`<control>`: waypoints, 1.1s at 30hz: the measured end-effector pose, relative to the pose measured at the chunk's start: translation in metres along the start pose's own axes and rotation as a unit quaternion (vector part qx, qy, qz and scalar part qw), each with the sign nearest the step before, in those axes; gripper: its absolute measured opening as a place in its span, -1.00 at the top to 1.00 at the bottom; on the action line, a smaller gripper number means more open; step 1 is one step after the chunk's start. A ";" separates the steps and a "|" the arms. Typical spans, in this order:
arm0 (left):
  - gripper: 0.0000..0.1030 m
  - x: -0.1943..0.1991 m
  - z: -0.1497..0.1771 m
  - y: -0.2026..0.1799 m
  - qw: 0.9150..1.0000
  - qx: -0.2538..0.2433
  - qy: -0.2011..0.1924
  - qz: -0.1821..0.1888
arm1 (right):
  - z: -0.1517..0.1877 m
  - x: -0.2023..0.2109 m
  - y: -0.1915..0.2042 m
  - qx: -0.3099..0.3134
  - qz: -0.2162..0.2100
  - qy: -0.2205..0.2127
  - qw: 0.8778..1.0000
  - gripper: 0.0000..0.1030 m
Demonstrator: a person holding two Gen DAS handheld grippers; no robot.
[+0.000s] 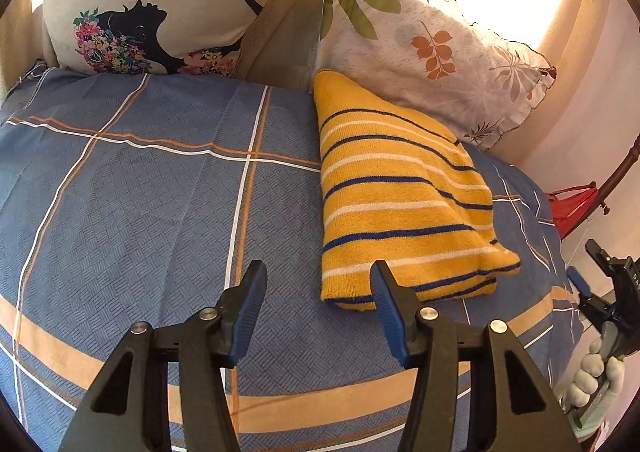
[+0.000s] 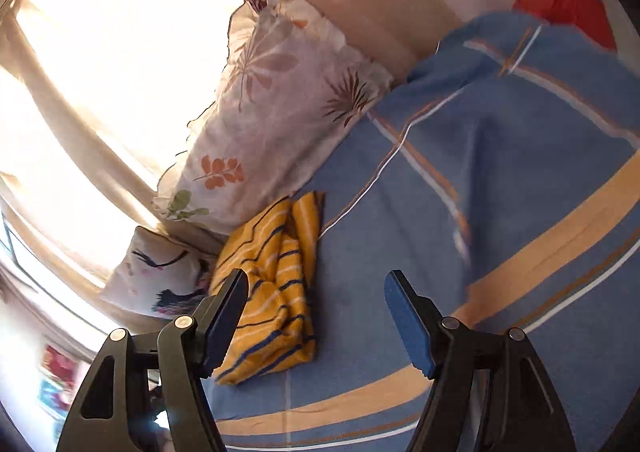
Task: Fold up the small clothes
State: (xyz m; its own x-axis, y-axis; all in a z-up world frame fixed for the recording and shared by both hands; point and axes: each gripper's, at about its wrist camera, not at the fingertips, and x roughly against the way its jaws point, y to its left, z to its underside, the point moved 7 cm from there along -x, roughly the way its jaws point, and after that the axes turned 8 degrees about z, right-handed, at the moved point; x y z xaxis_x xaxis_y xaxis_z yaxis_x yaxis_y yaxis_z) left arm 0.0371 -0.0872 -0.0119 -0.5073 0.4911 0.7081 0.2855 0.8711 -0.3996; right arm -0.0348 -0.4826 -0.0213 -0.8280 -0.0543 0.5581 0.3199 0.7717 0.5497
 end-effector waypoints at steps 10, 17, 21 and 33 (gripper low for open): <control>-0.24 -0.024 -0.013 -0.010 0.994 0.026 0.049 0.093 | -0.002 -0.017 0.033 0.152 0.030 0.080 0.985 -0.85; -0.45 -0.083 -0.065 0.008 0.983 0.056 0.082 0.151 | -0.006 -0.134 0.052 0.077 -0.057 0.183 0.978 -0.85; -0.70 -0.124 -0.074 0.002 0.973 0.069 0.116 0.189 | -0.005 -0.187 0.073 0.076 -0.072 0.223 0.969 -0.85; 0.23 -0.066 -0.101 -0.033 0.979 0.005 0.072 0.192 | 0.027 -0.198 0.175 0.105 -0.195 0.246 0.944 -0.11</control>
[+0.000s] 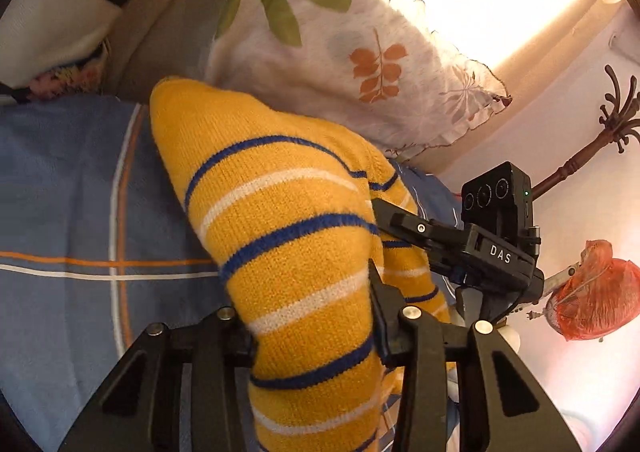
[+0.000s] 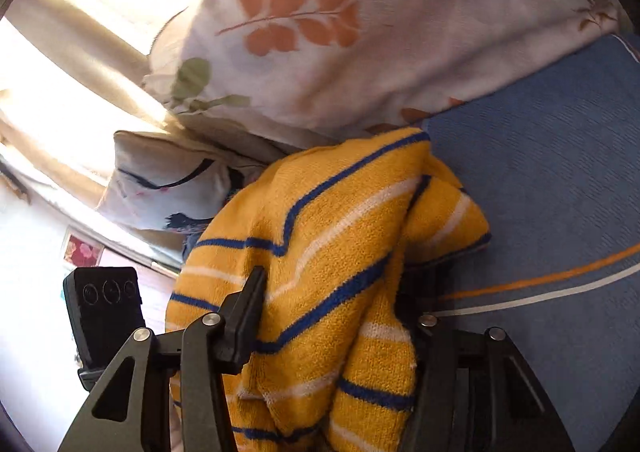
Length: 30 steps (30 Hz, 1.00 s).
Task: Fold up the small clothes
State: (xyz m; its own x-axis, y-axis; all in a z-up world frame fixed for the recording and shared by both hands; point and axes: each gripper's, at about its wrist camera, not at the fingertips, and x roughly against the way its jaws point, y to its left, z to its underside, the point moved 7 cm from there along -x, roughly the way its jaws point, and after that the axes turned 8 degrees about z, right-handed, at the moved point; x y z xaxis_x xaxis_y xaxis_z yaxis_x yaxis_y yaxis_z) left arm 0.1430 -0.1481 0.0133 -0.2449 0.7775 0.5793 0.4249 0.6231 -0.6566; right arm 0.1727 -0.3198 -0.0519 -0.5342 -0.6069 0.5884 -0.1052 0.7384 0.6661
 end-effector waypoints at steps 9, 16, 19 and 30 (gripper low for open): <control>-0.14 0.037 0.048 0.073 0.991 0.068 0.017 -0.116 | 0.037 0.014 -0.016 0.028 0.111 -0.012 0.993 -0.38; -0.14 0.123 0.073 0.039 0.982 0.010 -0.109 -0.151 | 0.075 0.118 0.008 0.083 0.180 -0.105 0.974 -0.45; -0.16 0.159 0.084 0.019 0.973 -0.033 -0.147 -0.177 | 0.079 0.170 0.023 0.101 0.206 -0.131 0.964 -0.45; -1.00 0.307 0.116 -0.069 0.880 -0.193 -0.306 -0.308 | 0.060 0.355 0.039 0.146 0.433 -0.235 0.858 -0.71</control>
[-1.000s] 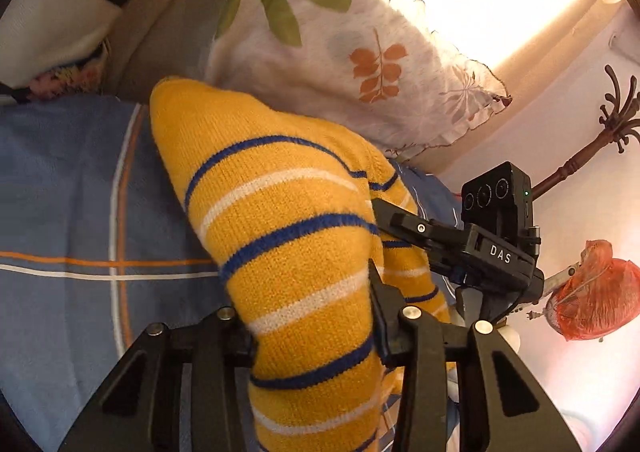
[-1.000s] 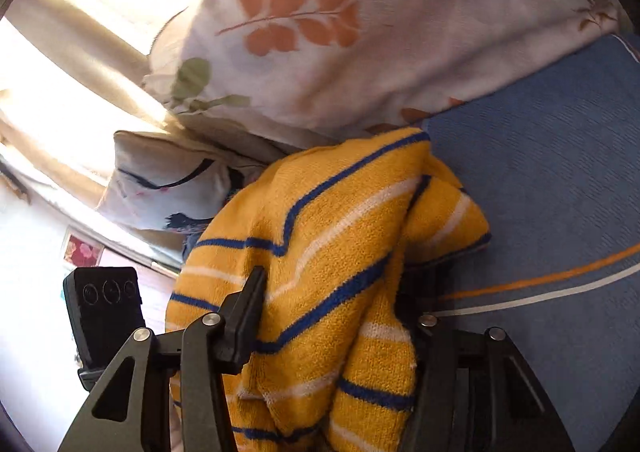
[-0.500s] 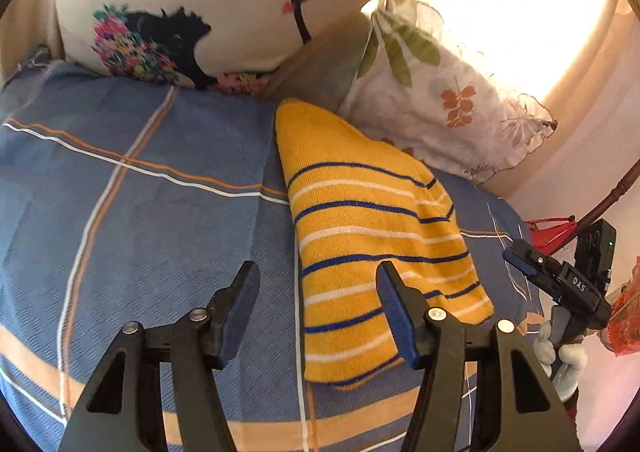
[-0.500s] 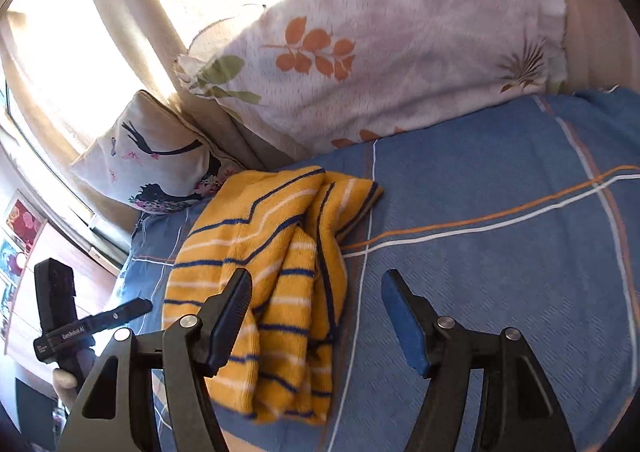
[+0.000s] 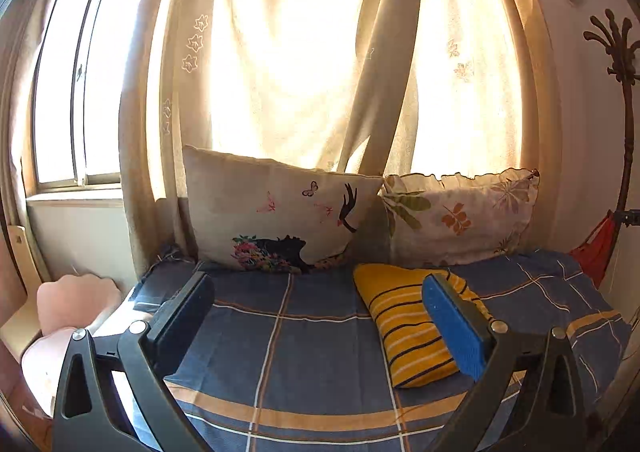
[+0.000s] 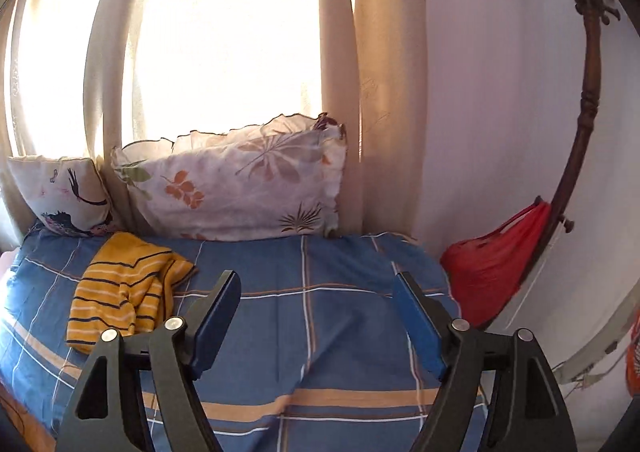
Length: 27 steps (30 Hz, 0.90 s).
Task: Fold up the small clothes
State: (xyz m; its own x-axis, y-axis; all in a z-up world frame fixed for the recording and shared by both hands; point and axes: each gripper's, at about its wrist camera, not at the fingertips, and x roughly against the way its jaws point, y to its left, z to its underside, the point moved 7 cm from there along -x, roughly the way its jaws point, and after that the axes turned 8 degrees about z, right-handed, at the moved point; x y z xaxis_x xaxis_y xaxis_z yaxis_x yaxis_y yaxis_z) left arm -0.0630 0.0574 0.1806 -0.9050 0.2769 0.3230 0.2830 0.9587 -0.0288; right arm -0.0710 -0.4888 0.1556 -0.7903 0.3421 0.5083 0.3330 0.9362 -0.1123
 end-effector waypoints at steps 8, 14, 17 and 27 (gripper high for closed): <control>-1.00 -0.044 0.033 -0.010 0.994 0.050 0.070 0.064 | 0.058 -0.023 0.135 -0.002 -0.151 0.033 0.988 -0.73; -1.00 -0.132 0.053 -0.025 0.987 0.107 0.077 0.093 | 0.072 -0.116 0.208 -0.048 -0.164 0.052 0.984 -0.73; -1.00 -0.192 0.071 -0.014 0.984 0.134 0.085 0.080 | 0.078 -0.175 0.210 -0.096 -0.135 0.062 0.984 -0.73; -0.99 -0.294 0.155 0.047 0.934 0.295 0.183 0.083 | 0.111 -0.247 0.176 -0.261 -0.198 0.115 0.938 -0.73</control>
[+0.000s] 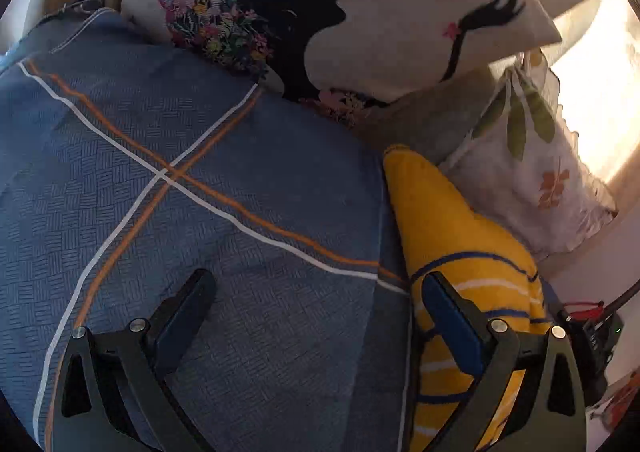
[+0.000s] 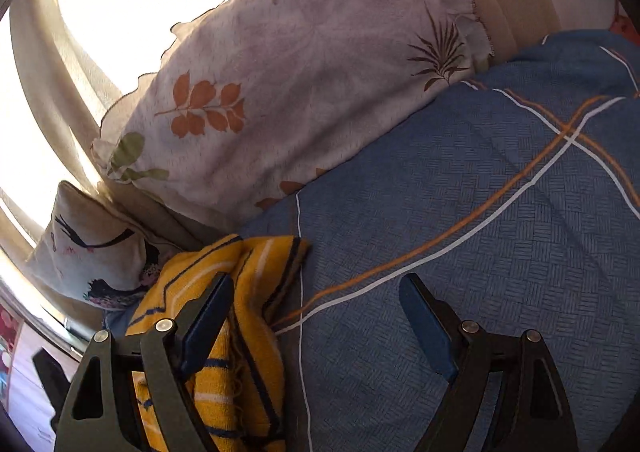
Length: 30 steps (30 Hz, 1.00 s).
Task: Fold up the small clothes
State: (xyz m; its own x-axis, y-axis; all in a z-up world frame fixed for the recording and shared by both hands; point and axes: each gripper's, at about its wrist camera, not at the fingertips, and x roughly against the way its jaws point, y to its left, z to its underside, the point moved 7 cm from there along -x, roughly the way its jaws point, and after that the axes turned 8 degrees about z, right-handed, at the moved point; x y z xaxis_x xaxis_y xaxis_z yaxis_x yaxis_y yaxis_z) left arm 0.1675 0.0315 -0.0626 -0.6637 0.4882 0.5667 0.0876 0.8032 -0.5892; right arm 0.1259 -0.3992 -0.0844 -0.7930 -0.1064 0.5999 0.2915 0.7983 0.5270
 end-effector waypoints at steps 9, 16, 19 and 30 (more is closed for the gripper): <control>-0.99 -0.022 0.007 -0.009 0.992 -0.074 0.039 -0.093 | 0.002 -0.016 -0.002 0.004 0.035 0.024 0.999 -0.74; -0.99 -0.034 0.010 -0.012 0.982 -0.109 0.064 -0.142 | 0.008 -0.030 0.016 0.069 0.077 0.043 0.994 -0.99; -0.99 -0.034 0.009 -0.012 0.982 -0.109 0.063 -0.143 | 0.010 -0.034 0.020 0.087 0.093 0.047 0.991 -0.99; -1.00 -0.012 0.008 -0.004 0.994 -0.058 0.015 -0.092 | 0.006 -0.025 0.006 0.029 0.012 0.030 0.999 -0.99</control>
State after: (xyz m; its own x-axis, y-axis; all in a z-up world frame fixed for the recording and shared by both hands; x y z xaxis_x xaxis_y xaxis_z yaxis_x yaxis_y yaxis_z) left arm 0.1690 0.0201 -0.0719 -0.6541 0.3387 0.6764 0.0532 0.9126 -0.4055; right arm 0.1444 -0.3884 -0.0999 -0.7525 -0.1203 0.6475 0.2772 0.8340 0.4771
